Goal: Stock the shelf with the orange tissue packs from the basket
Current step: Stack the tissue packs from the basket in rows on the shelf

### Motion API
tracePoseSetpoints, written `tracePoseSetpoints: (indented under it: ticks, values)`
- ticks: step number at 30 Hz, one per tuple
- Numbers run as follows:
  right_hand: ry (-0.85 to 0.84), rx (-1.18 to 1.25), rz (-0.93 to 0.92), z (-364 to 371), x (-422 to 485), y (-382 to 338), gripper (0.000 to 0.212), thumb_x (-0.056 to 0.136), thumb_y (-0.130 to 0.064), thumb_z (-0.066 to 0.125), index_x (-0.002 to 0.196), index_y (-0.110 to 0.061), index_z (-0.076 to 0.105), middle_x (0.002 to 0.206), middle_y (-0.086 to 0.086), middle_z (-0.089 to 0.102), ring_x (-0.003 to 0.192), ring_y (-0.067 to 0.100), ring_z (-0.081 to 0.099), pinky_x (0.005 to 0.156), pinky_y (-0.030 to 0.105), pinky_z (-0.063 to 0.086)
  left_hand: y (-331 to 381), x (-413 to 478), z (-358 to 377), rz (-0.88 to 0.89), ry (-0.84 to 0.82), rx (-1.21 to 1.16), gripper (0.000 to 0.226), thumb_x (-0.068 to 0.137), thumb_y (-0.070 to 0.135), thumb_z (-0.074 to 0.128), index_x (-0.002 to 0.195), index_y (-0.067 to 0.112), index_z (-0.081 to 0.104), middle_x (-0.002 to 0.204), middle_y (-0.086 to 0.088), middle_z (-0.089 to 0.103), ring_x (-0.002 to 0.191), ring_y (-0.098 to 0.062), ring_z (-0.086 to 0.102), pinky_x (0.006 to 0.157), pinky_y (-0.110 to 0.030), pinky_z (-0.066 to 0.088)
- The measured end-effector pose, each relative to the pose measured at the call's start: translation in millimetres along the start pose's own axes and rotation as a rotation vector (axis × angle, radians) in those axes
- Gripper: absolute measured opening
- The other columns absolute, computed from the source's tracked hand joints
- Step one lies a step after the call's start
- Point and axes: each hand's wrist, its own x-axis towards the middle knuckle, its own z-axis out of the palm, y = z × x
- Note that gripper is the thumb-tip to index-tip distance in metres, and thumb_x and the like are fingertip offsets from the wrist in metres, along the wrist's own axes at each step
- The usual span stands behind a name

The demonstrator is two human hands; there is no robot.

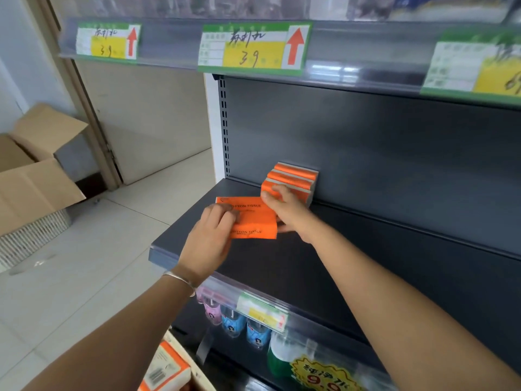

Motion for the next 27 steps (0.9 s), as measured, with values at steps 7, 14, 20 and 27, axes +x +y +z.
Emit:
tracePoseSetpoints:
  ticks: [7,14,20,27]
  values:
    - [0.026,0.205,0.012,-12.9,-8.6,4.8,0.045,0.080,-0.001,0.071,0.121,-0.009,0.055,0.114,0.008,0.062,0.108,0.026,0.061,0.088,0.041,0.050,2.8,-7.3,-0.5,-0.040,-0.118,0.127,0.064,0.054,0.015,0.084,0.105,0.020,0.045,0.105,-0.011,0.059,0.096,-0.034,0.056,0.075,-0.040,0.052]
    - [0.495,-0.677,-0.115,-17.9,-6.3,27.3,0.045,0.081,-0.029,0.071,0.121,-0.029,0.051,0.129,-0.006,0.049,0.118,0.025,0.043,0.092,0.038,0.036,10.6,-7.8,5.5,-0.212,-0.166,0.018,0.045,0.068,0.009,0.078,0.109,0.015,0.060,0.116,-0.014,0.055,0.108,-0.039,0.053,0.085,-0.045,0.047]
    - [0.623,-0.698,-0.087,-2.7,-1.0,35.9,0.045,0.079,-0.031,0.074,0.119,-0.030,0.053,0.143,0.003,0.024,0.126,0.032,0.031,0.093,0.044,0.043,16.1,-1.8,10.4,-0.255,-0.202,-0.051,0.042,0.080,0.012,0.068,0.120,0.016,0.056,0.129,-0.010,0.047,0.120,-0.033,0.042,0.098,-0.041,0.039]
    - [0.551,-0.564,-0.115,-4.8,8.6,37.2,0.044,0.084,-0.017,0.069,0.124,-0.019,0.051,0.136,0.008,0.031,0.120,0.032,0.045,0.091,0.037,0.047,25.1,47.4,33.9,-0.514,-0.381,-0.514,0.075,0.084,0.008,0.062,0.147,0.015,0.022,0.145,-0.008,0.031,0.138,-0.025,0.025,0.111,-0.034,0.024]
